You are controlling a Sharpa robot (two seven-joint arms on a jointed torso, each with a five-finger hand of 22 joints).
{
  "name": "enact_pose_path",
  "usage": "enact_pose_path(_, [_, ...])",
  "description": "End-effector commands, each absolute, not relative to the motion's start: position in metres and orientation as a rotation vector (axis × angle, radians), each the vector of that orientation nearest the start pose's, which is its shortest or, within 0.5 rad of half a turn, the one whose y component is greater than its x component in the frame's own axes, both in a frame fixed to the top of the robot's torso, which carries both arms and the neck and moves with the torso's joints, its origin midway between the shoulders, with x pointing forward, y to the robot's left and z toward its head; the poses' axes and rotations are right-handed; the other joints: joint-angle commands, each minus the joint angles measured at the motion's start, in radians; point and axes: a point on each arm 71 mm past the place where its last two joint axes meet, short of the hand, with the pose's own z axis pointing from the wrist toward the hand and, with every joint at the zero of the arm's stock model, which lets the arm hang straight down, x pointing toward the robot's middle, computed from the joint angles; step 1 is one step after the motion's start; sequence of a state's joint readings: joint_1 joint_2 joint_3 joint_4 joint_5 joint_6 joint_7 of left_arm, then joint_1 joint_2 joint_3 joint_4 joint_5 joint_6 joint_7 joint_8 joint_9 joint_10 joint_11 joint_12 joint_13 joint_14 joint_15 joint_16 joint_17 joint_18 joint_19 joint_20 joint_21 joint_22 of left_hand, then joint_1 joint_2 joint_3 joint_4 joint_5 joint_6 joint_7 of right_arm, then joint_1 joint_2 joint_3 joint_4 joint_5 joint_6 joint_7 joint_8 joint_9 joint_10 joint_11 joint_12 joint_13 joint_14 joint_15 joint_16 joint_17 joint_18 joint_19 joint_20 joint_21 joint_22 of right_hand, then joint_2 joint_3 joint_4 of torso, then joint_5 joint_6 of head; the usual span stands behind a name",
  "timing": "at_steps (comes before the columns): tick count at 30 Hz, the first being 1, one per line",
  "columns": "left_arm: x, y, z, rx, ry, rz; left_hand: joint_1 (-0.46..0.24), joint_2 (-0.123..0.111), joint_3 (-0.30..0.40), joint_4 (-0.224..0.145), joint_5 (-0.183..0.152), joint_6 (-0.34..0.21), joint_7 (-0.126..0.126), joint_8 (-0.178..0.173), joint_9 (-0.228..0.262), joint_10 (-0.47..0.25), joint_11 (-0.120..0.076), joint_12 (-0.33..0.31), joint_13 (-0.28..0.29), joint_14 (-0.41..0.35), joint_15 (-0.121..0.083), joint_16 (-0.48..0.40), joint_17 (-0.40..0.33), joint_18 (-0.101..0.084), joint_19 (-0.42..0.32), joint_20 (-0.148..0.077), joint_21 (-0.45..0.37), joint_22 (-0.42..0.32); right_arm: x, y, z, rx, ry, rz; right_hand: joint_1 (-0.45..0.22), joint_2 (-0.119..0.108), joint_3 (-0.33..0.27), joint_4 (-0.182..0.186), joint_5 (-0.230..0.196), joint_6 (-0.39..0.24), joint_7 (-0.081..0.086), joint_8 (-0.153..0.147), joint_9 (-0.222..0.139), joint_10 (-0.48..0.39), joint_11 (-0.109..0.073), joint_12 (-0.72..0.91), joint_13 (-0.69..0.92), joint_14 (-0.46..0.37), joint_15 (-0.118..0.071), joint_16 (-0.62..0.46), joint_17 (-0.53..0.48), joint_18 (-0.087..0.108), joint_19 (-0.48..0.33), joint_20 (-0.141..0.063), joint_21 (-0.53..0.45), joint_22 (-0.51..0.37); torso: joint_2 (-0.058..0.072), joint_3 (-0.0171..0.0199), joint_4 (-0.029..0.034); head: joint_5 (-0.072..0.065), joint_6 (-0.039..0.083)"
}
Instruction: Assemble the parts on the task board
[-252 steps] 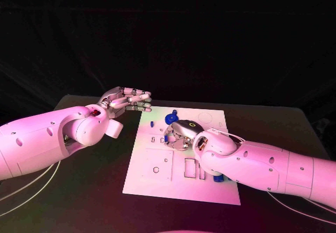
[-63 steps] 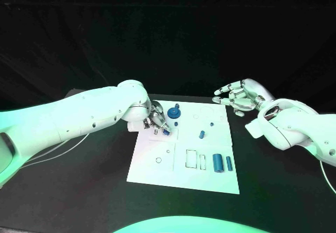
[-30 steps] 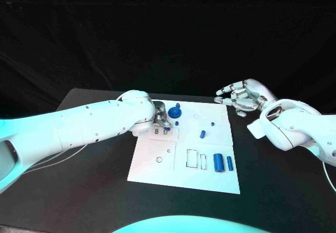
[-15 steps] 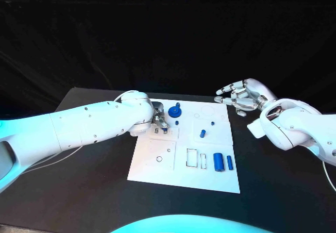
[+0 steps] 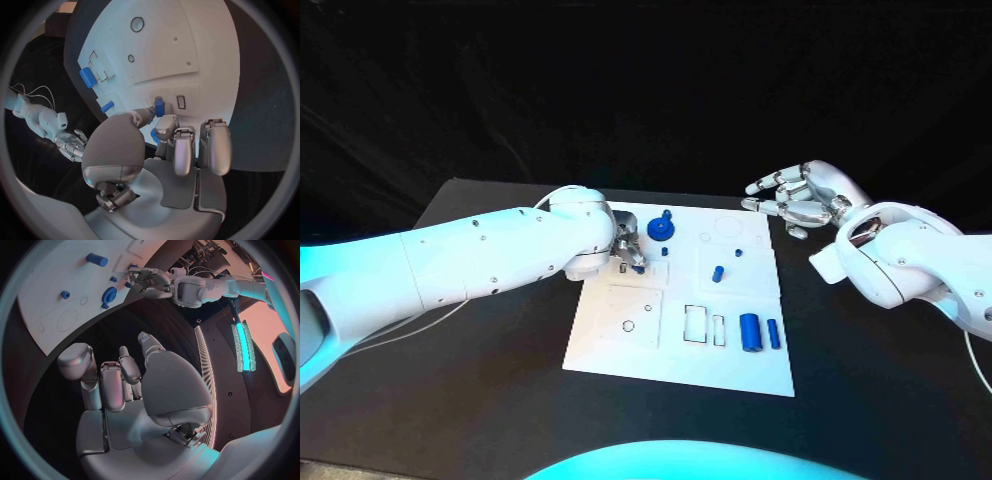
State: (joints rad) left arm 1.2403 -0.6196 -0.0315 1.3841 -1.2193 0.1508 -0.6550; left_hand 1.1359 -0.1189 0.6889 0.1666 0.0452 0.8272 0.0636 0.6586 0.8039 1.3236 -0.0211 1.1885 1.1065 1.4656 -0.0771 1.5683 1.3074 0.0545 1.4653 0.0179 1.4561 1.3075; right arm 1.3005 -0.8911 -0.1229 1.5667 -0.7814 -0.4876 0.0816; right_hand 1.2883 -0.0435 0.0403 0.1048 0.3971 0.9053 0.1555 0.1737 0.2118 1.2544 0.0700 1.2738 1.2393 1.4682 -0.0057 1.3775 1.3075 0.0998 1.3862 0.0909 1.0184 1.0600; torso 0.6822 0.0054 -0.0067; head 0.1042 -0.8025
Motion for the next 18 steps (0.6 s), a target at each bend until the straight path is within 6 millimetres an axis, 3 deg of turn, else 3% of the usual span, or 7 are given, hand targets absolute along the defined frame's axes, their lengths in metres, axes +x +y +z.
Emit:
enact_pose_path(1, [0.5060, 0.1507, -0.2135, -0.042, 2.277, -0.236, -0.003, 0.004, 0.164, -0.161, 0.003, 0.006, -0.010, 0.004, 0.001, 0.007, -0.001, 0.002, 0.001, 0.105, -0.005, 0.002, 0.263, -0.011, 0.022, -0.006, 0.004, 0.050, 0.4877, -0.2198, -0.1575, 0.414, 1.582, 0.990, 0.004, 0.004, -0.001, 0.005, 0.004, -0.006, 0.001, 0.005, 0.001, -0.008, 0.001, -0.005, -0.002, 0.040, -0.002, -0.004, 0.089, 0.016, -0.007, 0.001, -0.006, -0.001, -0.001, 0.0007, 0.0004, -0.001, 0.001])
enact_pose_path(8, [0.5054, 0.1504, -0.2162, -0.056, 2.271, -0.242, -0.003, 0.004, 0.165, -0.162, 0.003, 0.006, -0.010, 0.004, 0.001, 0.007, -0.001, 0.003, 0.002, 0.105, -0.005, 0.002, 0.263, -0.011, 0.023, -0.006, 0.005, 0.052, 0.4876, -0.2203, -0.1576, 0.415, 1.583, 0.989, 0.003, 0.005, -0.001, 0.006, 0.004, -0.006, 0.001, 0.005, 0.001, -0.008, 0.001, -0.005, -0.002, 0.040, -0.002, -0.005, 0.088, 0.016, -0.007, 0.001, -0.006, -0.001, -0.001, 0.0009, 0.0007, -0.004, 0.003])
enact_pose_path(18, [0.5045, 0.1517, -0.2184, -0.047, 2.286, -0.235, -0.006, 0.004, 0.165, -0.161, 0.003, 0.006, -0.010, 0.005, 0.002, 0.005, -0.001, 0.000, -0.001, 0.105, -0.005, 0.002, 0.263, -0.011, 0.023, -0.006, 0.005, 0.053, 0.4873, -0.2204, -0.1578, 0.414, 1.588, 0.990, 0.002, 0.006, -0.001, 0.007, 0.005, -0.005, 0.001, 0.006, 0.002, -0.007, 0.001, -0.004, -0.001, 0.039, -0.002, -0.005, 0.088, 0.017, -0.008, 0.001, -0.009, -0.003, 0.000, 0.0005, -0.0002, 0.002, -0.004])
